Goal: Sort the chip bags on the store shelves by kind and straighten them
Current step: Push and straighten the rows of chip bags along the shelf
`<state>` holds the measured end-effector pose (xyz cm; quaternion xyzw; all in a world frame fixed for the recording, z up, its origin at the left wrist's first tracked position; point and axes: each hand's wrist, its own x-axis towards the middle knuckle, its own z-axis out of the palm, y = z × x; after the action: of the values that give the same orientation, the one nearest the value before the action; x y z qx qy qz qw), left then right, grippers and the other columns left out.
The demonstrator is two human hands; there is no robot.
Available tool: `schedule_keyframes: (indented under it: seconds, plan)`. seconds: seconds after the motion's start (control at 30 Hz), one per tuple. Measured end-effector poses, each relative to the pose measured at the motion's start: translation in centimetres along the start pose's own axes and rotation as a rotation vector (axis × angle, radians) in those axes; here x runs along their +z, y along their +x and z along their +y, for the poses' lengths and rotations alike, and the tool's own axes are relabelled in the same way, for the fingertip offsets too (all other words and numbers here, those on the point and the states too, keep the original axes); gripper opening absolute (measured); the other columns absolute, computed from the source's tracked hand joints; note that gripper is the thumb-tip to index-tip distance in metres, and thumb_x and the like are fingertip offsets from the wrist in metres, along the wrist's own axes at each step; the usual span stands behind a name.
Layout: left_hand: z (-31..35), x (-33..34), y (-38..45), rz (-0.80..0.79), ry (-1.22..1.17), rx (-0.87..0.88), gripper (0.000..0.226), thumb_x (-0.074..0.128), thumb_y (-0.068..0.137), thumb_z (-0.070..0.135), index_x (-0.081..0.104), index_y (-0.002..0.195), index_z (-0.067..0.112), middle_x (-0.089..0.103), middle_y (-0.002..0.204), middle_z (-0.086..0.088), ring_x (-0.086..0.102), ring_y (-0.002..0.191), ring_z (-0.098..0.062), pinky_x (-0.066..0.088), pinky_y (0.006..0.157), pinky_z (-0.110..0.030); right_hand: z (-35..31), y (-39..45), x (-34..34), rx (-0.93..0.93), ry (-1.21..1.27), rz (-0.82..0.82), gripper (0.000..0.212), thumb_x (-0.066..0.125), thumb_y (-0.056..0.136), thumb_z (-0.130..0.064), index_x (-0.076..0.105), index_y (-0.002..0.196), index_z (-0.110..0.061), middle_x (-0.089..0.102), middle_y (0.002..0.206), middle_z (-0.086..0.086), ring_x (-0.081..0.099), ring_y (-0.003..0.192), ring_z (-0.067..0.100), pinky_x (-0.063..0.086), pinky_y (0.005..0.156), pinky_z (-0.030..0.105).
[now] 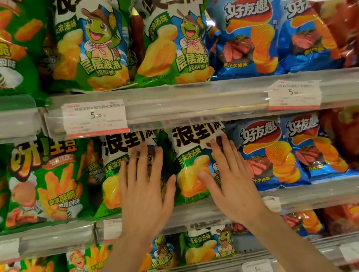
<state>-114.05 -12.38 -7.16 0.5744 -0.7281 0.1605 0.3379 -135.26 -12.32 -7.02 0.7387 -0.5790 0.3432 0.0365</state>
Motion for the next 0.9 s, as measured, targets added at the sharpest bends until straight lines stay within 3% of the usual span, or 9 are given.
schedule_keyframes:
  seconds: [0.1, 0.17, 0.3, 0.4, 0.5, 0.57, 0.67, 0.77, 0.9]
  plan:
    - [1.6, -0.2, -1.8, 0.004, -0.237, 0.04, 0.063, 0.041, 0.102, 0.048, 0.028, 0.158, 0.022, 0.023, 0.166, -0.005, 0.02, 0.153, -0.027, 0.026, 0.119, -0.055, -0.5, -2.4, -1.0, 0.046, 0.14, -0.025, 0.072, 0.03, 0.101, -0.065, -0.002, 0.159, -0.038, -0.009, 0.168, -0.016, -0.009, 0.152, 0.0, 0.005, 0.125, 0.037]
    - [2.9, -0.2, -3.4, -0.032, -0.366, 0.061, 0.063, 0.042, 0.102, 0.049, 0.024, 0.159, 0.027, 0.019, 0.167, 0.002, 0.018, 0.153, -0.021, 0.022, 0.122, -0.05, -0.7, -4.6, -1.6, 0.085, 0.225, -0.057, 0.071, 0.037, 0.1, -0.063, -0.001, 0.157, -0.044, -0.006, 0.165, -0.025, -0.01, 0.147, -0.012, 0.009, 0.124, 0.032]
    - [5.3, 0.1, -6.9, -0.093, -0.526, 0.023, 0.063, 0.039, 0.101, 0.053, 0.018, 0.158, 0.037, 0.014, 0.166, 0.015, 0.013, 0.151, -0.003, 0.018, 0.118, -0.033, -0.1, -9.5, -2.6, 0.187, 0.319, -0.057, 0.069, 0.042, 0.097, -0.066, 0.005, 0.154, -0.055, 0.003, 0.161, -0.035, 0.018, 0.15, -0.001, 0.032, 0.12, 0.043]
    - [6.6, 0.4, -8.9, -0.112, -0.552, -0.053, 0.063, 0.038, 0.1, 0.056, 0.017, 0.158, 0.04, 0.016, 0.165, 0.018, 0.014, 0.15, 0.0, 0.021, 0.117, -0.033, 1.4, -12.3, -3.4, 0.262, 0.306, -0.044, 0.062, 0.043, 0.097, -0.066, 0.008, 0.148, -0.063, 0.009, 0.157, -0.041, 0.009, 0.146, -0.013, 0.022, 0.119, 0.028]
    - [7.9, 0.6, -10.4, -0.111, -0.578, -0.13, 0.062, 0.038, 0.1, 0.056, 0.027, 0.156, 0.035, 0.024, 0.163, 0.016, 0.021, 0.15, -0.006, 0.024, 0.118, -0.035, 3.4, -13.9, -4.7, 0.369, 0.364, -0.081, 0.056, 0.043, 0.094, -0.068, 0.012, 0.141, -0.071, 0.01, 0.147, -0.053, 0.01, 0.143, -0.018, 0.023, 0.119, 0.029]
    - [9.0, 0.7, -11.0, -0.109, -0.599, -0.155, 0.059, 0.04, 0.099, 0.055, 0.031, 0.154, 0.036, 0.025, 0.161, 0.018, 0.022, 0.149, -0.002, 0.02, 0.118, -0.023, 4.9, -14.3, -5.6, 0.425, 0.409, -0.089, 0.059, 0.042, 0.09, -0.068, 0.017, 0.143, -0.068, 0.014, 0.144, -0.054, 0.013, 0.141, -0.02, 0.026, 0.12, 0.032]
    - [11.8, 1.2, -11.2, -0.131, -0.626, -0.199, 0.056, 0.04, 0.098, 0.057, 0.028, 0.151, 0.044, 0.026, 0.159, 0.023, 0.02, 0.146, 0.008, 0.014, 0.113, -0.005, 7.5, -14.6, -6.9, 0.459, 0.477, -0.069, 0.065, 0.042, 0.087, -0.071, 0.025, 0.149, -0.057, 0.029, 0.149, -0.041, 0.024, 0.139, -0.018, 0.03, 0.118, 0.031]
    - [15.7, 2.2, -10.6, -0.114, -0.641, -0.239, 0.057, 0.041, 0.097, 0.057, 0.026, 0.152, 0.047, 0.025, 0.157, 0.027, 0.023, 0.144, 0.009, 0.022, 0.112, -0.015, 10.6, -14.5, -8.8, 0.472, 0.548, -0.068, 0.061, 0.044, 0.084, -0.071, 0.027, 0.142, -0.062, 0.034, 0.151, -0.033, 0.033, 0.137, -0.013, 0.034, 0.113, 0.026]
    - [21.9, 3.5, -9.1, -0.064, -0.656, -0.311, 0.059, 0.039, 0.094, 0.064, 0.026, 0.15, 0.051, 0.028, 0.156, 0.026, 0.03, 0.145, 0.0, 0.036, 0.115, -0.037, 16.0, -14.2, -11.9, 0.435, 0.603, -0.114, 0.053, 0.044, 0.084, -0.07, 0.022, 0.133, -0.071, 0.034, 0.151, -0.032, 0.034, 0.139, -0.006, 0.036, 0.116, 0.037]
